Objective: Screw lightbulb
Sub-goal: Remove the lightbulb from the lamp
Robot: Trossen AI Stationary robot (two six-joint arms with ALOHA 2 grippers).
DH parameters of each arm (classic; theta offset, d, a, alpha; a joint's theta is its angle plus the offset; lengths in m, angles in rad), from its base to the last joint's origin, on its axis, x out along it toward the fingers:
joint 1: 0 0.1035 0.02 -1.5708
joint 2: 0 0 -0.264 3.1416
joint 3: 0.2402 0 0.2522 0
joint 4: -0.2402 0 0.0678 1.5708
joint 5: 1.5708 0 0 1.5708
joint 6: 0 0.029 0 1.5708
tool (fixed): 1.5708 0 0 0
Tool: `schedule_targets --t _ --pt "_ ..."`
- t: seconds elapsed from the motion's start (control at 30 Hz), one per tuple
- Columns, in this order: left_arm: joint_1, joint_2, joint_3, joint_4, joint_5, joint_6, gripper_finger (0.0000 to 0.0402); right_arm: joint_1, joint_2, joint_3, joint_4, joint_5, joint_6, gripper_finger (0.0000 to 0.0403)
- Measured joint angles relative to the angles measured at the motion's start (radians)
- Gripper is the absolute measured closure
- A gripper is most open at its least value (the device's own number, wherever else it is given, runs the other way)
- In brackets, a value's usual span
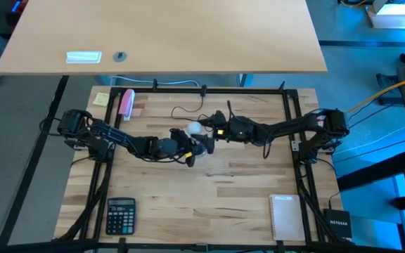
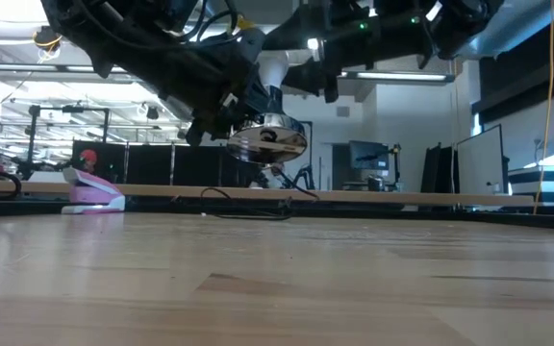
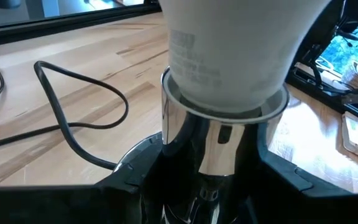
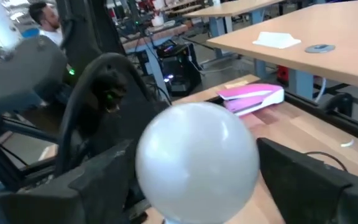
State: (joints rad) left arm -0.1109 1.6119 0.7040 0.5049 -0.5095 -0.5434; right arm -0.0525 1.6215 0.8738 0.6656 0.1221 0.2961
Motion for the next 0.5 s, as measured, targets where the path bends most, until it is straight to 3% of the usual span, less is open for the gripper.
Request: schedule_targets --t 0.17,0.3,0.37,0.5 --pt "0.0 0.0 0.0 0.0 0.0 0.004 0.0233 0.0 0.0 0.0 -0.015 -0.009 -0.029 0.0151" --pt "-0.004 -0.002 0.0 0.024 0.056 0.079 0.0233 0.001 -0.034 -0.001 -0.027 -0.044 -0.063 0.0162" --pt "-0.013 -0.003 0.0 0.057 0.13 0.141 0.0233 -0.004 -0.057 0.0 -0.043 -0.122 -0.069 0.0162" --pt "-0.03 -0.004 -0.002 0.174 0.375 0.248 0.0233 -0.009 -0.087 0.026 -0.059 -0.446 -0.067 0.0162"
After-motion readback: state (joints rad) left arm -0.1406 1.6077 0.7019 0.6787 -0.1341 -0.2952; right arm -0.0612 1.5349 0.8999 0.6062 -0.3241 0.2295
